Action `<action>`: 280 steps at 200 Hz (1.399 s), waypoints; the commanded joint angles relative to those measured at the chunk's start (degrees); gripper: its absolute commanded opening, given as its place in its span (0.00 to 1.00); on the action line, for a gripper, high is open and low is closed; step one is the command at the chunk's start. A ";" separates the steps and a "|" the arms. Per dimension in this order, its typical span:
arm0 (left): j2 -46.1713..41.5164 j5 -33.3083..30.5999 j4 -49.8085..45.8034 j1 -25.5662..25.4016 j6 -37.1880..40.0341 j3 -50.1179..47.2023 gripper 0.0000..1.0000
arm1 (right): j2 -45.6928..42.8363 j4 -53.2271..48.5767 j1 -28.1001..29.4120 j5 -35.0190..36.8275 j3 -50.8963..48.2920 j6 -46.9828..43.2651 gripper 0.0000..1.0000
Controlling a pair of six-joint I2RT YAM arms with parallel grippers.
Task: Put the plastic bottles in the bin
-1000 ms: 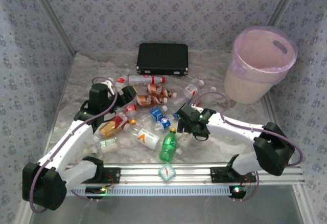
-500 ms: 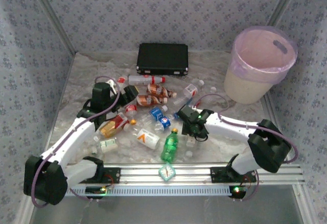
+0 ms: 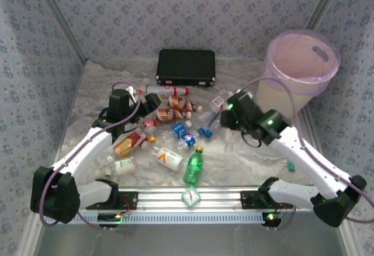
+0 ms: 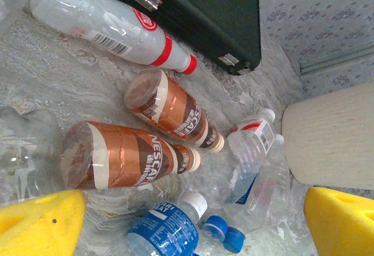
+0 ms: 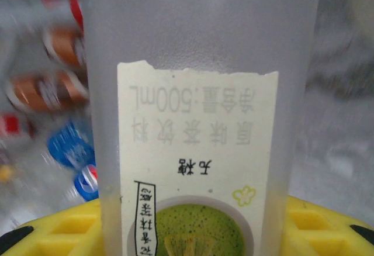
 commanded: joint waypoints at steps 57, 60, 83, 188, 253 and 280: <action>-1.02 1.36 4.53 -1.15 -1.63 -0.10 0.97 | 10.77 9.11 -29.63 -7.90 27.13 -18.31 0.44; -0.97 1.39 4.62 -1.17 -1.70 -0.18 0.97 | 11.37 9.62 -30.83 -8.33 28.21 -18.06 0.43; -1.21 2.05 3.62 -1.32 -1.22 0.45 0.97 | 15.79 13.53 -37.11 -7.80 34.50 -16.52 0.43; -5.08 0.63 -0.99 -1.32 1.98 2.44 0.97 | 32.14 14.40 -46.65 5.74 39.18 -22.76 0.39; -4.05 -0.28 -4.87 -1.36 4.50 3.43 0.97 | 36.55 1.70 -48.49 -7.33 38.32 -23.68 0.39; -3.26 -1.05 -9.97 -1.13 7.60 5.52 0.97 | 35.53 -2.63 -48.64 -12.36 36.65 -23.21 0.39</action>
